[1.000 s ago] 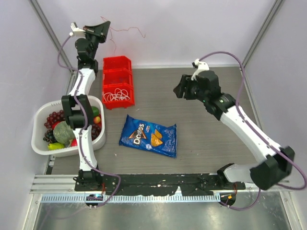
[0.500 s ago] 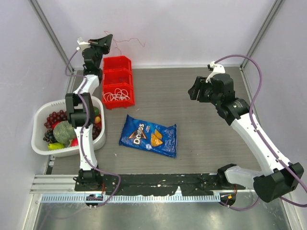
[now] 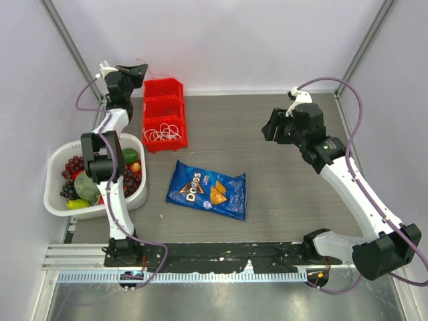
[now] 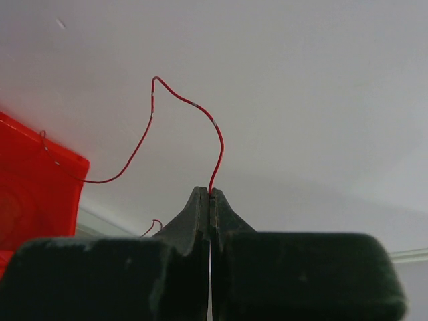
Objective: Untangle the cables
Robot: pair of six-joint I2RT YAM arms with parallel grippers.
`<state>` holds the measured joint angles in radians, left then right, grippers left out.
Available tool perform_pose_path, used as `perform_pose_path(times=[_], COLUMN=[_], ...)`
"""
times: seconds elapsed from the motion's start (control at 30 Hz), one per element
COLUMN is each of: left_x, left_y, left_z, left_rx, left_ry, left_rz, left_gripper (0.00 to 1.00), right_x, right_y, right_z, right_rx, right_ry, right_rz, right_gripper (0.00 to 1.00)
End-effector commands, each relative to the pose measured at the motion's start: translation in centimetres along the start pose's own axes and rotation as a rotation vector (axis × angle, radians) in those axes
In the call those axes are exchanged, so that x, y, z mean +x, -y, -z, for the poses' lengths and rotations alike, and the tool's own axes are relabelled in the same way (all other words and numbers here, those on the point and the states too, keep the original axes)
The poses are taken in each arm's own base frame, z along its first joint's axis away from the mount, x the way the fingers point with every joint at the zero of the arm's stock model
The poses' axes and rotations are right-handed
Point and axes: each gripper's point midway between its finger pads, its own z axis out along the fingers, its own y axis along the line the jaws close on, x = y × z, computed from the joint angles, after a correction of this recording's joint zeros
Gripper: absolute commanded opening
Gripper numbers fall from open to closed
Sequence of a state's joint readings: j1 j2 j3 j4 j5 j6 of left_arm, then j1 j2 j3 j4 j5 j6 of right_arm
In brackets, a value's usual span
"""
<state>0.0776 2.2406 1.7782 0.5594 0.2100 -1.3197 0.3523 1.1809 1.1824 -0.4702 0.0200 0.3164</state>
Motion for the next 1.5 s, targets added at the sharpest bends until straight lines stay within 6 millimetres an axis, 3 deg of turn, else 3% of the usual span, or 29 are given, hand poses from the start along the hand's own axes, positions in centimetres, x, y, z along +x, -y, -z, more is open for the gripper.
perform_pose_path(times=[0.0, 0.13, 0.27, 0.5, 0.57, 0.6, 0.67, 0.97, 1.17, 1.47], left_x=[-2.1, -2.7, -2.4, -1.7, -1.8, 0.4, 1.5, 3.4, 2.7, 1.7], left_y=[4.2, 2.3, 1.6, 1.1, 0.1, 0.5, -0.4, -4.6, -7.4, -5.8], left_z=[1.3, 1.4, 0.7, 0.1, 0.1, -0.2, -0.2, -0.8, 0.3, -0.8], left_rx=[-0.001, -0.087, -0.119, -0.234, -0.287, -0.278, -0.306, -0.424, -0.576, -0.475], left_ry=[0.013, 0.048, 0.063, 0.064, 0.05, 0.012, -0.014, -0.041, 0.009, 0.094], left_rz=[-0.165, -0.206, -0.292, -0.56, -0.632, -0.658, -0.693, -0.677, -0.613, -0.506], left_gripper=[0.0, 0.0, 0.0, 0.0, 0.0, 0.0, 0.0, 0.0, 0.0, 0.0], right_x=[-0.5, -0.4, -0.5, -0.5, -0.4, -0.5, -0.4, -0.4, -0.3, -0.3], right_y=[0.0, 0.0, 0.0, 0.0, 0.1, 0.2, 0.2, 0.2, 0.4, 0.4], right_z=[0.1, -0.1, 0.0, -0.1, -0.1, -0.1, -0.3, -0.4, -0.6, -0.7], right_rx=[-0.008, -0.005, -0.006, -0.006, -0.001, 0.0, 0.0, 0.004, 0.01, 0.013], right_ry=[0.024, 0.02, 0.023, 0.021, 0.022, 0.022, 0.019, 0.015, 0.008, 0.007], right_rz=[0.002, -0.002, -0.002, -0.005, -0.007, -0.007, -0.008, -0.004, -0.006, -0.007], right_gripper=[0.6, 0.6, 0.6, 0.6, 0.6, 0.6, 0.6, 0.59, 0.6, 0.6])
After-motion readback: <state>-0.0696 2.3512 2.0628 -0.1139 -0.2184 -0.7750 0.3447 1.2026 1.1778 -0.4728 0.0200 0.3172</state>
